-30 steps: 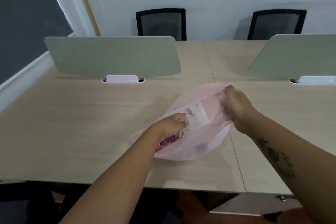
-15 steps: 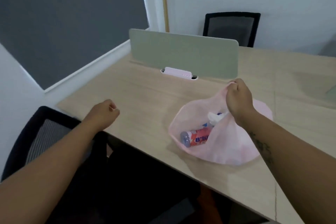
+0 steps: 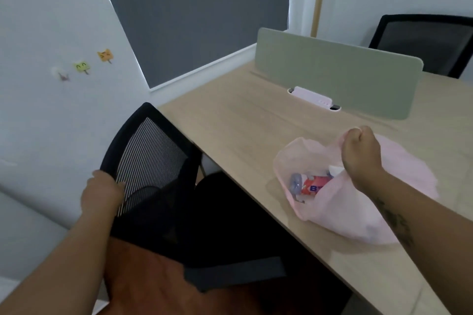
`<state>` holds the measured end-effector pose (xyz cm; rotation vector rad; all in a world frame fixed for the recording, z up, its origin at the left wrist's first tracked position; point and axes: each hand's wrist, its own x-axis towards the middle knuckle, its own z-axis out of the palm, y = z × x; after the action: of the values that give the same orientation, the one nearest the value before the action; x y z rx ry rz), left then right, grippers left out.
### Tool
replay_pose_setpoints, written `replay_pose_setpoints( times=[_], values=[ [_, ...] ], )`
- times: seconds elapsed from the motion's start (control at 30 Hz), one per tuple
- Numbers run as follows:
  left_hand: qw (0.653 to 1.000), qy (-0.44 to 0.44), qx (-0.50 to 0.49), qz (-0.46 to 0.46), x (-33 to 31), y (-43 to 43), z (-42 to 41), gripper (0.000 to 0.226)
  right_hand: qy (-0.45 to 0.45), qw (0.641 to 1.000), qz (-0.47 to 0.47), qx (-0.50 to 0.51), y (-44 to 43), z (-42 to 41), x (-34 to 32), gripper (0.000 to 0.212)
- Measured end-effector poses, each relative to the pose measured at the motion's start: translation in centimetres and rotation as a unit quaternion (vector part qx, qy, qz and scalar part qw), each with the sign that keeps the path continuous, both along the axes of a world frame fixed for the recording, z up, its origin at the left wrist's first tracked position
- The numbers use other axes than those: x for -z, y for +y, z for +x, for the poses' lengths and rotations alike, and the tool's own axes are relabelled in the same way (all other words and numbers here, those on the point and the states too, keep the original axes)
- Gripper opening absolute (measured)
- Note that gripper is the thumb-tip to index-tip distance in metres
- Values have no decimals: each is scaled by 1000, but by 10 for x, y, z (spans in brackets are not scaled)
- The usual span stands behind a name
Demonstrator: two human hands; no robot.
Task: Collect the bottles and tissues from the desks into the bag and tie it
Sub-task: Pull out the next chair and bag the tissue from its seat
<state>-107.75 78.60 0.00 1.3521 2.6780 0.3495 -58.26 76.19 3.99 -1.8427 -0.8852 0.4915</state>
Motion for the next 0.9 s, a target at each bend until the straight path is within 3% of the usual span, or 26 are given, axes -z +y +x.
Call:
replay_pose_setpoints(
  times=[0.27, 0.6, 0.8, 0.9],
  values=[
    [995, -93, 1, 27, 3, -36, 37, 61, -32, 999, -2, -24, 2, -5, -9, 34],
    [971, -215, -60, 86, 0, -65, 167, 49, -32, 999, -3, -40, -6, -13, -17, 30],
    [944, -289, -108, 114, -9, -73, 238, 50, -31, 998, 20, -41, -9, -7, -28, 39],
    [936, -310, -115, 120, -7, -69, 262, 64, -37, 998, 32, -40, -9, -1, -38, 37]
  ],
)
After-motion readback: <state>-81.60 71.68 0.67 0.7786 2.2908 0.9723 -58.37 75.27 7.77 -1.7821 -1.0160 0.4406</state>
